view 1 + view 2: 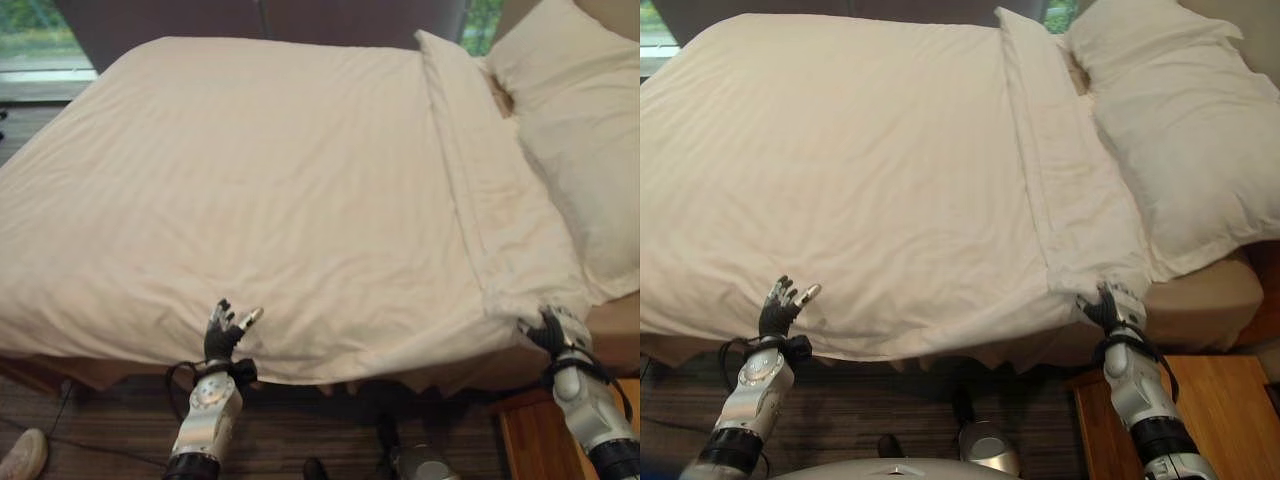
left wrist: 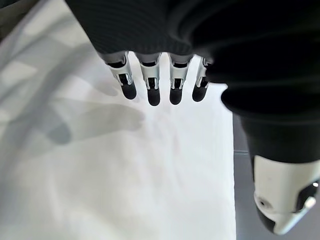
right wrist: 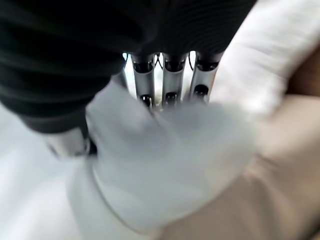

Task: Making the bed.

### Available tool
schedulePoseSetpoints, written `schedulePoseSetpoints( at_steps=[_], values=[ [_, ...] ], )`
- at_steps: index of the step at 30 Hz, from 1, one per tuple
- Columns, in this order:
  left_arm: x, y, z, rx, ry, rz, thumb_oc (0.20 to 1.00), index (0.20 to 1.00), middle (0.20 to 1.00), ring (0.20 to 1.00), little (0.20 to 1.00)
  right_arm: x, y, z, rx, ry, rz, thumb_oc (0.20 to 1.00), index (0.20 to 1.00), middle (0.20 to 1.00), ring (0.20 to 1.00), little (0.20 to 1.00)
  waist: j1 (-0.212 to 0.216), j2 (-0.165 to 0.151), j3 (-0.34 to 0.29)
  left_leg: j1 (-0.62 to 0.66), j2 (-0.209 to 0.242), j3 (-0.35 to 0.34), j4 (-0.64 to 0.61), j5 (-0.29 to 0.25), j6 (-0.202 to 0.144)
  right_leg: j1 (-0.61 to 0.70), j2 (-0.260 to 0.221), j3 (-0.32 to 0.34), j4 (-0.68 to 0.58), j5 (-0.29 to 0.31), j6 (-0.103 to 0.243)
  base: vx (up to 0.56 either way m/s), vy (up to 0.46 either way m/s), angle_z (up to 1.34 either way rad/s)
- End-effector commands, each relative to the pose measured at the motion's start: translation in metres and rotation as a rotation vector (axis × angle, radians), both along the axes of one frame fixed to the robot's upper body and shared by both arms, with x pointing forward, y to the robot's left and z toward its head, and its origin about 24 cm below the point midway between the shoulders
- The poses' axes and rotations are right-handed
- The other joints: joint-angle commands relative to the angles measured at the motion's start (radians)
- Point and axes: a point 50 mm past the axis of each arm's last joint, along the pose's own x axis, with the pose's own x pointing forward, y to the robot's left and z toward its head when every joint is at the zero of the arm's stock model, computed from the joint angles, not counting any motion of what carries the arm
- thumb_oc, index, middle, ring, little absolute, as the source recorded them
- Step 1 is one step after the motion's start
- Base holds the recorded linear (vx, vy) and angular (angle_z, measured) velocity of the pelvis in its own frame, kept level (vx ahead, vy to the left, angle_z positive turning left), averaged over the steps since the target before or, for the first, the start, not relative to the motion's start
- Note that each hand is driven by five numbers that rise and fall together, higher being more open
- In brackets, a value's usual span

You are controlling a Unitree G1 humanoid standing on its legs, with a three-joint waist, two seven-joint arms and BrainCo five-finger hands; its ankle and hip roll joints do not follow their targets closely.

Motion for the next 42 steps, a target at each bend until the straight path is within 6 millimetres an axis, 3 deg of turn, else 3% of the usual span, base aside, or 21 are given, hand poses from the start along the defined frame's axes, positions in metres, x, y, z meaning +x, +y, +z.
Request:
schedulePoseSetpoints(
  at_steps=[1, 3, 4, 9, 10, 11, 12, 13, 15, 18, 19, 23, 27, 28, 31, 32, 33, 34, 38, 39, 42],
  values=[
    [0.024, 0.002, 0.023, 0.073, -0.101, -0.035, 1.000, 1.000, 1.000, 1.000, 1.000, 0.027, -0.005, 0.022, 0.001, -0.094, -0.009, 1.000, 1.000, 1.000, 1.000, 1.000, 0.005, 0.042, -0.007, 0.060, 0.063, 0.013, 0.013, -0.038, -0.055, -0.033, -0.053, -0.021, 0.023, -0.021, 0.077, 0.00, 0.021, -0.03],
    [0.019, -0.002, 0.020, 0.080, -0.091, -0.040, 1.000, 1.000, 1.000, 1.000, 1.000, -0.007, -0.008, -0.019, 0.101, 0.030, -0.114, 1.000, 1.000, 1.000, 1.000, 1.000, -0.006, 0.035, -0.007, 0.062, 0.065, 0.019, 0.013, -0.037, -0.056, -0.031, -0.049, -0.021, 0.023, -0.020, 0.078, -0.01, 0.004, -0.02],
    [0.019, -0.002, 0.019, 0.080, -0.090, -0.039, 1.000, 1.000, 1.000, 1.000, 1.000, -0.007, -0.008, -0.019, 0.101, 0.030, -0.114, 1.000, 1.000, 1.000, 1.000, 1.000, -0.006, 0.035, -0.008, 0.062, 0.065, 0.019, 0.013, -0.037, -0.056, -0.031, -0.049, -0.020, 0.023, -0.020, 0.078, 0.00, 0.000, 0.00],
    [0.021, -0.012, 0.012, 0.053, -0.068, -0.042, 1.000, 1.000, 1.000, 1.000, 1.000, -0.082, -0.008, -0.096, 0.065, 0.477, -0.261, 1.000, 1.000, 1.000, 1.000, 1.000, 0.002, 0.020, -0.007, 0.073, 0.075, 0.018, 0.013, -0.040, -0.062, -0.014, -0.044, -0.033, 0.023, -0.027, 0.078, 0.00, -0.006, 0.02],
    [0.021, -0.011, 0.012, 0.054, -0.069, -0.042, 1.000, 1.000, 1.000, 1.000, 1.000, -0.081, -0.007, -0.096, 0.066, 0.475, -0.259, 1.000, 1.000, 1.000, 1.000, 1.000, 0.002, 0.018, -0.008, 0.070, 0.075, 0.020, 0.013, -0.036, -0.062, -0.018, -0.044, -0.031, 0.023, -0.024, 0.076, 0.00, -0.012, 0.04],
    [0.025, -0.017, 0.012, 0.058, -0.066, -0.069, 1.000, 1.000, 1.000, 1.000, 1.000, -0.112, -0.007, -0.112, 0.063, 0.622, -0.340, 1.000, 1.000, 1.000, 1.000, 1.000, 0.008, 0.014, -0.010, 0.070, 0.077, 0.019, 0.013, -0.035, -0.065, -0.015, -0.044, -0.037, 0.023, -0.026, 0.077, 0.00, -0.025, 0.12],
    [0.031, -0.024, 0.014, 0.059, -0.071, -0.095, 1.000, 1.000, 1.000, 1.000, 1.000, -0.138, -0.014, -0.118, 0.083, 0.728, -0.465, 1.000, 1.000, 1.000, 1.000, 1.000, 0.012, 0.011, -0.012, 0.071, 0.080, 0.016, 0.013, -0.034, -0.067, -0.007, -0.043, -0.045, 0.023, -0.031, 0.075, 0.01, -0.018, 0.13],
    [0.032, -0.024, 0.014, 0.059, -0.072, -0.095, 1.000, 1.000, 1.000, 1.000, 1.000, -0.138, -0.014, -0.118, 0.084, 0.727, -0.466, 1.000, 1.000, 1.000, 1.000, 1.000, 0.012, 0.011, -0.011, 0.072, 0.081, 0.016, 0.013, -0.034, -0.067, -0.006, -0.043, -0.045, 0.023, -0.031, 0.075, 0.02, -0.019, 0.19],
    [0.036, -0.026, 0.016, 0.059, -0.075, -0.106, 1.000, 1.000, 1.000, 1.000, 1.000, -0.159, -0.022, -0.118, 0.120, 0.776, -0.593, 1.000, 1.000, 1.000, 1.000, 1.000, 0.015, 0.010, -0.012, 0.075, 0.085, 0.013, 0.013, -0.035, -0.069, 0.001, -0.044, -0.053, 0.023, -0.036, 0.074, 0.02, -0.012, 0.13],
    [0.037, -0.020, 0.019, 0.059, -0.082, -0.097, 1.000, 1.000, 1.000, 1.000, 1.000, -0.174, -0.053, -0.103, 0.113, 0.748, -0.771, 1.000, 1.000, 1.000, 1.000, 1.000, 0.015, 0.009, -0.016, 0.077, 0.091, 0.014, 0.013, -0.035, -0.073, 0.007, -0.045, -0.063, 0.023, -0.043, 0.073, 0.02, -0.013, 0.12],
    [0.037, -0.020, 0.019, 0.058, -0.082, -0.098, 1.000, 1.000, 1.000, 1.000, 1.000, -0.174, -0.053, -0.103, 0.113, 0.748, -0.771, 1.000, 1.000, 1.000, 1.000, 1.000, 0.015, 0.009, -0.016, 0.077, 0.091, 0.013, 0.013, -0.035, -0.073, 0.007, -0.045, -0.063, 0.023, -0.043, 0.073, 0.01, -0.010, 0.07],
    [0.035, -0.011, 0.023, 0.043, -0.102, -0.083, 1.000, 1.000, 1.000, 1.000, 1.000, -0.167, -0.093, -0.074, 0.076, 0.646, -0.887, 1.000, 1.000, 1.000, 1.000, 1.000, 0.024, 0.005, -0.016, 0.073, 0.098, 0.009, 0.013, -0.032, -0.077, 0.009, -0.044, -0.073, 0.023, -0.048, 0.072, 0.00, -0.002, 0.01],
    [0.029, 0.000, 0.025, 0.017, -0.123, -0.044, 1.000, 1.000, 1.000, 1.000, 1.000, -0.136, -0.125, -0.041, 0.272, 0.227, -1.055, 1.000, 1.000, 1.000, 1.000, 1.000, 0.025, -0.003, -0.017, 0.075, 0.102, 0.006, 0.013, -0.036, -0.079, 0.019, -0.042, -0.079, 0.023, -0.057, 0.074, 0.01, -0.003, -0.02],
    [0.029, 0.006, 0.028, 0.012, -0.139, -0.005, 1.000, 1.000, 1.000, 1.000, 1.000, -0.114, -0.126, -0.033, 0.456, -0.037, -1.101, 1.000, 1.000, 1.000, 1.000, 1.000, 0.016, -0.009, -0.021, 0.073, 0.104, 0.010, 0.013, -0.033, -0.080, 0.015, -0.038, -0.074, 0.023, -0.054, 0.073, 0.00, 0.000, 0.00],
    [0.028, 0.007, 0.028, 0.008, -0.137, 0.010, 1.000, 1.000, 1.000, 1.000, 1.000, -0.104, -0.125, -0.029, 0.563, -0.181, -1.119, 1.000, 1.000, 1.000, 1.000, 1.000, 0.013, -0.010, -0.023, 0.073, 0.105, 0.011, 0.013, -0.034, -0.080, 0.015, -0.037, -0.073, 0.023, -0.055, 0.074, 0.01, 0.006, -0.05],
    [0.025, 0.017, 0.028, -0.008, -0.138, 0.064, 1.000, 1.000, 1.000, 1.000, 1.000, -0.095, -0.125, -0.021, 0.689, -0.373, -1.145, 1.000, 1.000, 1.000, 1.000, 1.000, 0.007, -0.009, -0.025, 0.074, 0.107, 0.013, 0.013, -0.036, -0.080, 0.015, -0.036, -0.071, 0.023, -0.057, 0.074, 0.00, 0.000, -0.09],
    [0.025, 0.017, 0.028, -0.008, -0.137, 0.064, 1.000, 1.000, 1.000, 1.000, 1.000, -0.095, -0.125, -0.021, 0.689, -0.372, -1.146, 1.000, 1.000, 1.000, 1.000, 1.000, 0.008, -0.009, -0.026, 0.072, 0.106, 0.013, 0.013, -0.035, -0.080, 0.013, -0.036, -0.071, 0.023, -0.057, 0.074, 0.04, 0.012, -0.04],
    [0.023, 0.023, 0.028, -0.022, -0.134, 0.094, 1.000, 1.000, 1.000, 1.000, 1.000, -0.079, -0.123, -0.010, 0.776, -0.550, -1.113, 1.000, 1.000, 1.000, 1.000, 1.000, 0.004, -0.005, -0.031, 0.073, 0.107, 0.012, 0.013, -0.037, -0.080, 0.015, -0.035, -0.073, 0.023, -0.059, 0.072, 0.04, 0.007, -0.02],
    [0.019, 0.026, 0.026, -0.031, -0.133, 0.098, 1.000, 1.000, 1.000, 1.000, 1.000, -0.032, -0.108, 0.027, 1.079, -0.952, -0.916, 1.000, 1.000, 1.000, 1.000, 1.000, 0.006, 0.007, -0.033, 0.075, 0.108, 0.006, 0.013, -0.038, -0.081, 0.022, -0.036, -0.074, 0.023, -0.063, 0.068, 0.03, 0.009, 0.00],
    [0.018, 0.026, 0.023, -0.034, -0.124, 0.100, 1.000, 1.000, 1.000, 1.000, 1.000, -0.018, -0.099, 0.034, 1.214, -1.033, -0.841, 0.213, 0.213, 0.213, 0.213, 0.213, 0.004, 0.011, -0.030, 0.076, 0.107, 0.003, 0.013, -0.038, -0.081, 0.024, -0.036, -0.075, 0.023, -0.064, 0.068, 0.00, 0.000, 0.00],
    [0.019, 0.026, 0.020, -0.058, -0.115, 0.080, 1.000, 1.000, 1.000, 1.000, 1.000, 0.020, -0.080, 0.063, 1.455, -1.216, -0.665, 0.200, 0.200, 0.200, 0.200, 0.200, 0.023, 0.031, -0.030, 0.070, 0.103, -0.008, 0.013, -0.033, -0.081, 0.024, -0.040, -0.080, 0.023, -0.069, 0.064, 0.00, 0.001, 0.01]
  ],
)
